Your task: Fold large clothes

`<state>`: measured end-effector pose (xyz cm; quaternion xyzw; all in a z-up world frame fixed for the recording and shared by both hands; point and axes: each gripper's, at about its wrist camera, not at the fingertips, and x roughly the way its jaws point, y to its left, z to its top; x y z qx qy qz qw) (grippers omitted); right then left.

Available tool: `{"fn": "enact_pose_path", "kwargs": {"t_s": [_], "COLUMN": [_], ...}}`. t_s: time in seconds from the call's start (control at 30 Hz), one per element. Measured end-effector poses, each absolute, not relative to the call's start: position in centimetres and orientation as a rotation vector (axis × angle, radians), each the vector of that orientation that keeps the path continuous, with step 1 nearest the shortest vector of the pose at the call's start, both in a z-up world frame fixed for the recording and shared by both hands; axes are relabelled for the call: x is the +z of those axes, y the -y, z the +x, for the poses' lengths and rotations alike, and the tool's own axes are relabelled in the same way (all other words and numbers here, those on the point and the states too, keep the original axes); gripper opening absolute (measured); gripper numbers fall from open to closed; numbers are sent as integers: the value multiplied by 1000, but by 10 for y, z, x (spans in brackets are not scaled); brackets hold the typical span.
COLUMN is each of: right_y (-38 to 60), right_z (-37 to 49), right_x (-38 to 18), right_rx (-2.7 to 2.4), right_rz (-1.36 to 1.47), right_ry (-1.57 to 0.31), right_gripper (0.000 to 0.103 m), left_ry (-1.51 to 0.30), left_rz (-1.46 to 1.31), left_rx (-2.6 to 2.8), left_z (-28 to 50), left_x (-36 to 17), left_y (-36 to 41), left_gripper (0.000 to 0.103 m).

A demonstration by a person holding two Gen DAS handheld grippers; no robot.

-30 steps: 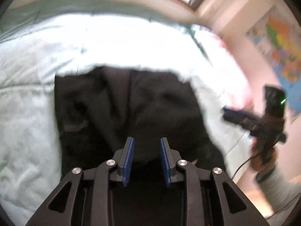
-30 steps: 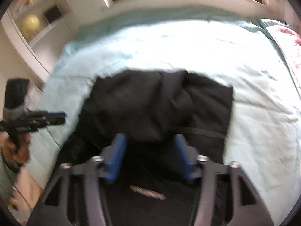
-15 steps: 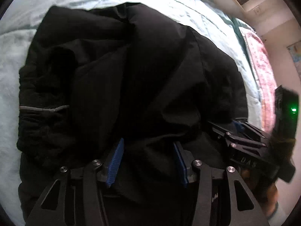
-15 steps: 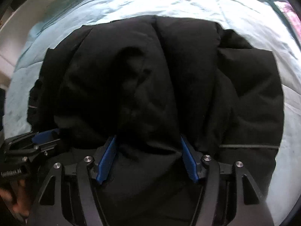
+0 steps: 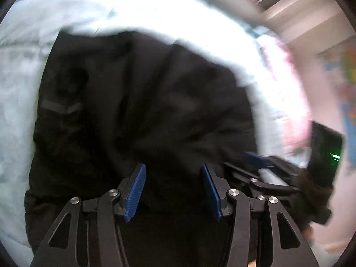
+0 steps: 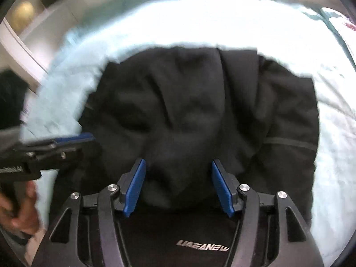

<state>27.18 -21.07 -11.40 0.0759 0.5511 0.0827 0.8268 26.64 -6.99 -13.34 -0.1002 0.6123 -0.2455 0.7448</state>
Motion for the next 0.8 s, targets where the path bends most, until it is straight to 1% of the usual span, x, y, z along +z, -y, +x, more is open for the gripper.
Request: {"fn": "enact_pose_path", "kwargs": {"t_s": [0.03,0.07,0.1,0.13,0.27,0.43,0.53,0.6,0.8], "right_y": [205,202,204,206,207,218,229,246,296], "right_z": [277,280,282,282,278,248,218,207,155], "right_x": [-138,-153,-166,-167,-155,-129,-114,-118,-110], "right_rx": [160,156,138,129,107,180,169,149,-4], "right_rz": [147,152,173,199,237,312,349,347,299], "right_ry": [-1235,-1270,-1288,-1290,-1295,-1228,-1203,-1200,-1220], "right_gripper": [65,65,65,66,66,66,66,66,66], "left_ry": [-1406,-1427,-1420,-1415,-1375,-1333,-1327,-1327,-1368], "left_rz": [-231,-263,-315,-345,-346,-300,-233,-220,-214], "left_rx": [-510,-503,-501,-498,-505,-553,-511,-471,-323], "left_z": [271,275,276,276,264,232,205,193,155], "left_x": [-157,-170,-178,-179,-162,-129,-113,-108,-107], "left_y": [71,69,66,64,59,39,10,-11,-91], "left_gripper": [53,53,53,53,53,53,53,53,53]}}
